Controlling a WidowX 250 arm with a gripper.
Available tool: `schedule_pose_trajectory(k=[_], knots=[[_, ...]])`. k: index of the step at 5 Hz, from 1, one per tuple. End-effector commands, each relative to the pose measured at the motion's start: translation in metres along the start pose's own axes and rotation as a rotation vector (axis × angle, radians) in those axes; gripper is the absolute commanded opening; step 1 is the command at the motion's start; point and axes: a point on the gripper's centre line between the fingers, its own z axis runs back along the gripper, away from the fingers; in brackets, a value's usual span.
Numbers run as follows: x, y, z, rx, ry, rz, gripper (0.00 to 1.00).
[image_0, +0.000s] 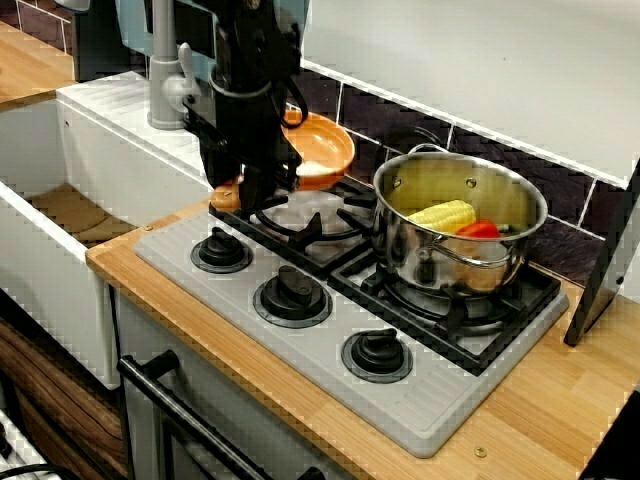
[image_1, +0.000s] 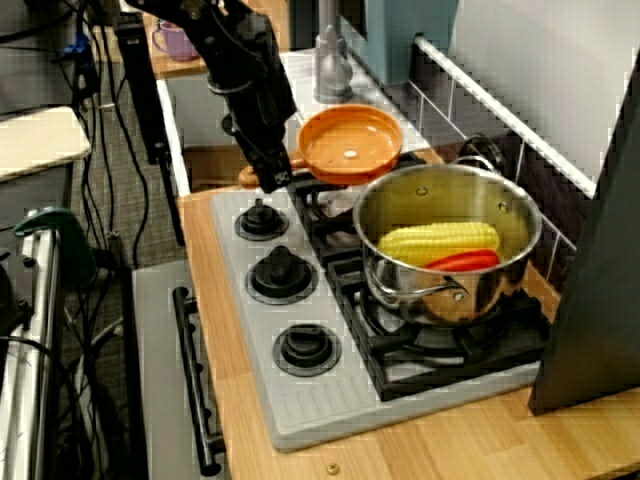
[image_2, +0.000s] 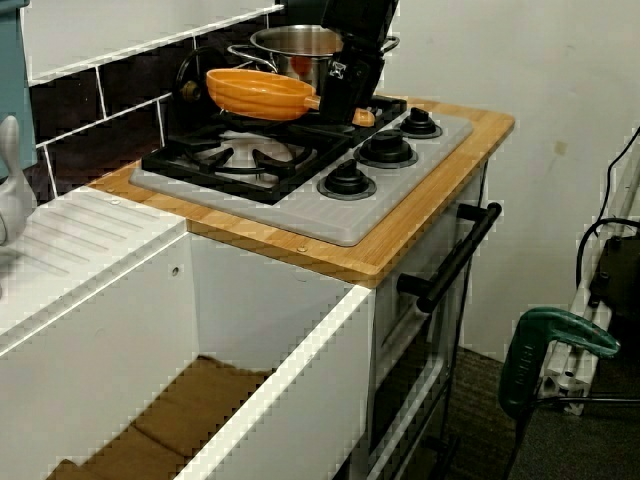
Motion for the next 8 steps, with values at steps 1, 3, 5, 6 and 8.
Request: schedule_pose_trajectory(k=[1, 3, 5, 6, 8], knots=[[0.010, -0.001, 0.000, 0.007, -0.022, 0.010, 0.00], [0.017, 0.001, -0.002, 0.019, -0.001, 0.023, 0.94], [0.018, 0.009, 0.008, -0.020, 0.010, 0.025, 1.00], [0.018, 0.016, 0.019, -0.045, 0.011, 0.030, 1.00], [0.027, 0.019, 0.067, -0.124, 0.033, 0.029, 1.00]])
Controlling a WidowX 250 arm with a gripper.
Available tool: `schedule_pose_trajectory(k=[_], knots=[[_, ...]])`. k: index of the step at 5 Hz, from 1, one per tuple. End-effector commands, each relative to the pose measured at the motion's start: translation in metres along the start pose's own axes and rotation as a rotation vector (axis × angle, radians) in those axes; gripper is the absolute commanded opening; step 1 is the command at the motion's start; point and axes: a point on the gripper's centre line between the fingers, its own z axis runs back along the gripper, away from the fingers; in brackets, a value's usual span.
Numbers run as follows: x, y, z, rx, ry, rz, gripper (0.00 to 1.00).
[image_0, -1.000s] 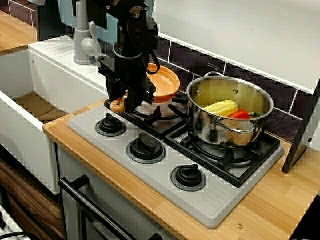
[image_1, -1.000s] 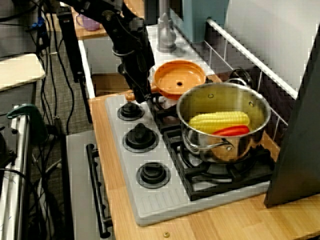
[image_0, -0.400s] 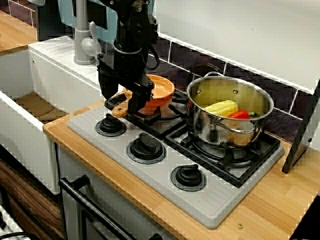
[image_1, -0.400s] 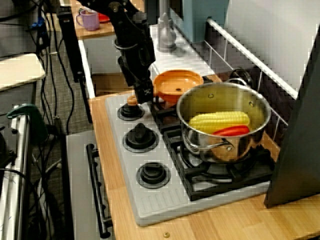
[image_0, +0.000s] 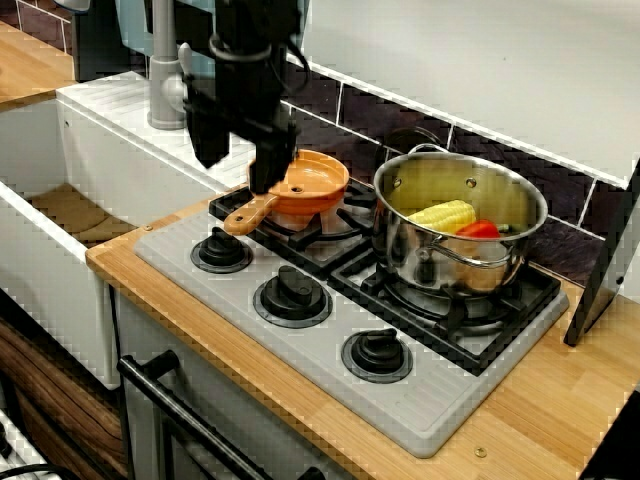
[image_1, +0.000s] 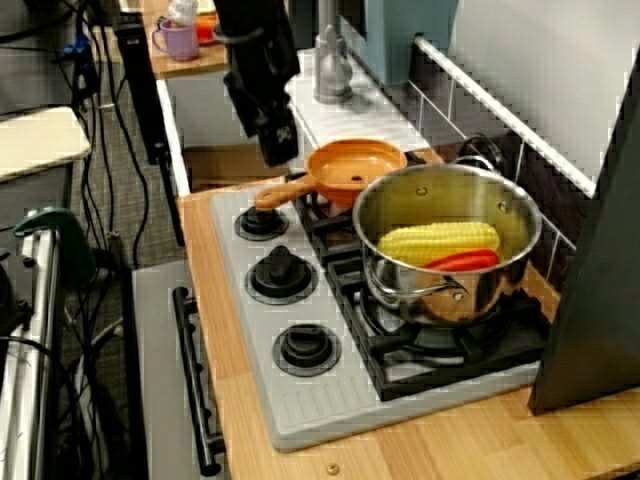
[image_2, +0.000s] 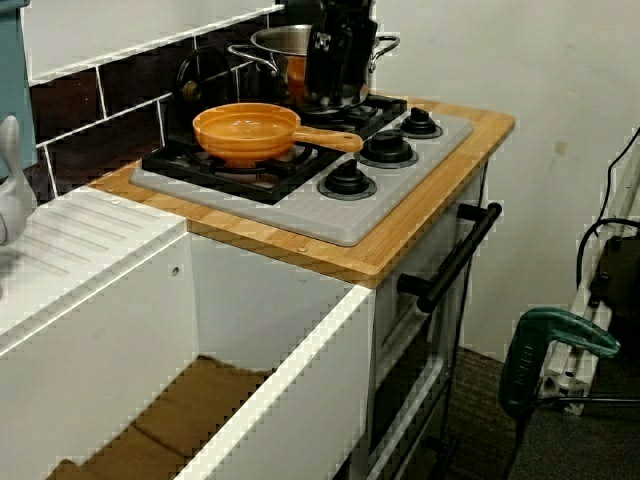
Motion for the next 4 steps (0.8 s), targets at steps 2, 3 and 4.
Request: schedule_pose_trajectory(k=[2, 3, 4], knots=[[0.009, -0.016, 0.065, -0.068, -0.019, -0.096, 1.00], [0.005, -0.027, 0.073, -0.092, -0.032, -0.056, 1.00], [0.005, -0.044, 0.079, -0.114, -0.037, -0.036, 1.00]])
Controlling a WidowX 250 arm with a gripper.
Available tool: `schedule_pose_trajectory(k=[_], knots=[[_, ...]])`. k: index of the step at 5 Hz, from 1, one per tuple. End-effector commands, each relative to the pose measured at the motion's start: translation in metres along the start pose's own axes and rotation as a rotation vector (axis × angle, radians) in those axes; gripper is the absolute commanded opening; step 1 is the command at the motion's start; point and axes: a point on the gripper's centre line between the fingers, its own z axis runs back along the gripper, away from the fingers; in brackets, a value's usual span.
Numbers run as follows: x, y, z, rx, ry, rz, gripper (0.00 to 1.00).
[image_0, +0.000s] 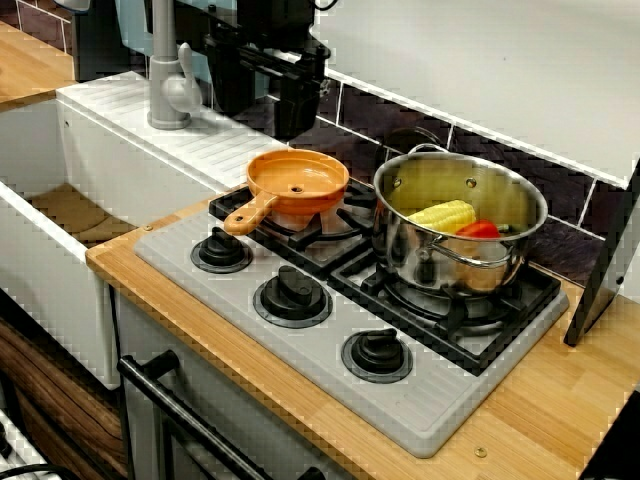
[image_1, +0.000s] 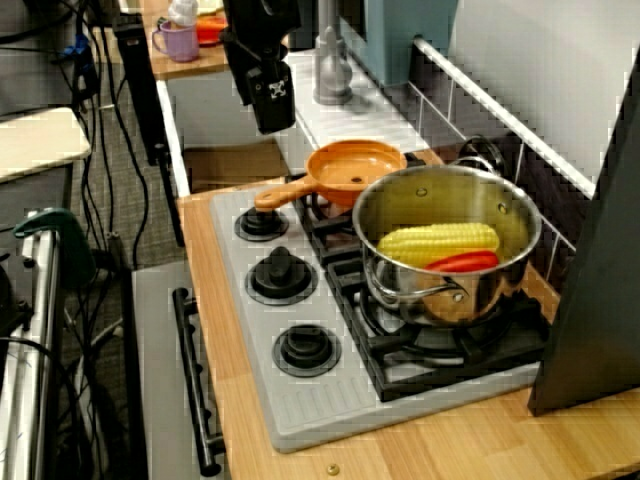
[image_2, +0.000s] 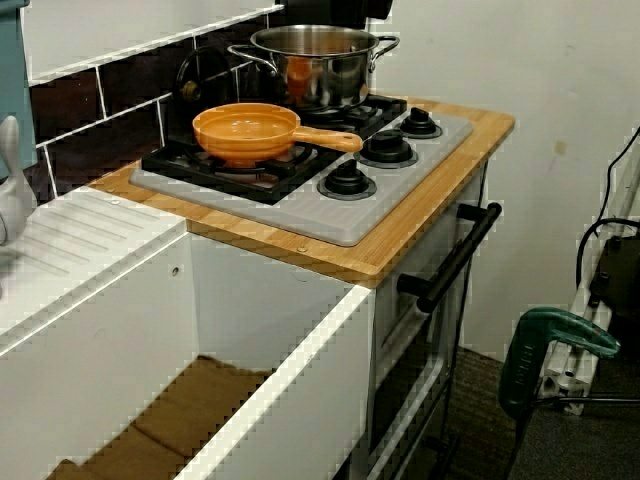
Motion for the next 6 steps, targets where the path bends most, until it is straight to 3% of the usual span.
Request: schedule_pose_trajectory(k=[1, 3, 5, 6], knots=[[0.006, -0.034, 0.026, -0.037, -0.101, 0.046, 1.00], [0.028, -0.072, 0.008, -0.031, -0.089, 0.062, 1.00], [0.067, -0.087, -0.008, 0.017, -0.116, 0.076, 1.00], [0.089, -0.088, -0.013, 0.009, -0.108, 0.079, 1.00]])
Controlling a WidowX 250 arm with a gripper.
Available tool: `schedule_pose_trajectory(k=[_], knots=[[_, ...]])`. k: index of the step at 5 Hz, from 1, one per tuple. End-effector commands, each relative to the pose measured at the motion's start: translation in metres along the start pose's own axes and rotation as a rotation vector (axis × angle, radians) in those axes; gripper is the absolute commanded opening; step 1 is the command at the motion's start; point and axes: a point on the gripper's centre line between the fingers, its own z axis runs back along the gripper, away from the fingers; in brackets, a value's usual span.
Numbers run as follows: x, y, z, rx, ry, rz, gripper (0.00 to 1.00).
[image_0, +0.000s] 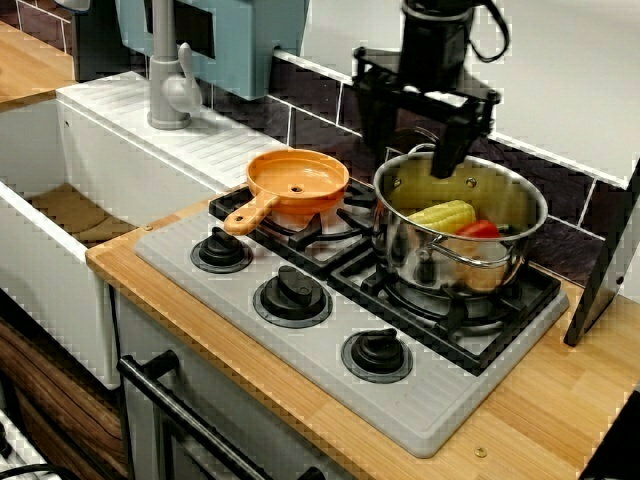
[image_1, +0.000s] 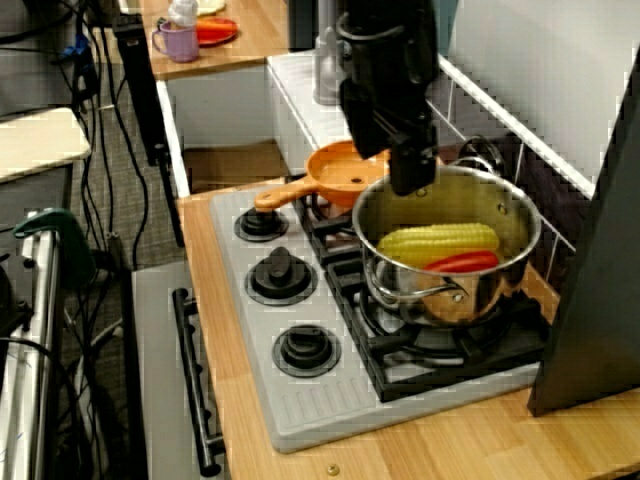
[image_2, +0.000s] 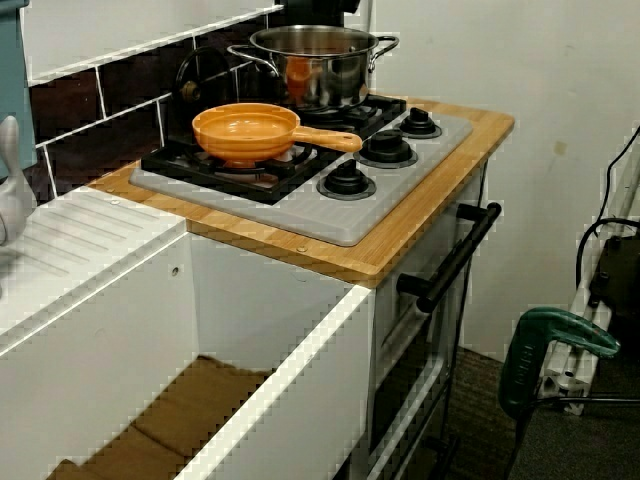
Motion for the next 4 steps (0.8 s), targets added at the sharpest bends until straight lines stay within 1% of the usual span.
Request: schedule_pose_trajectory(k=[1, 2, 4], knots=[[0.037, -0.004, 0.009, -0.044, -0.038, 0.004, 1.00], [0.038, -0.007, 0.005, -0.056, -0.028, -0.011, 1.00], [0.029, -0.014, -0.003, -0.067, -0.017, -0.045, 1.00]])
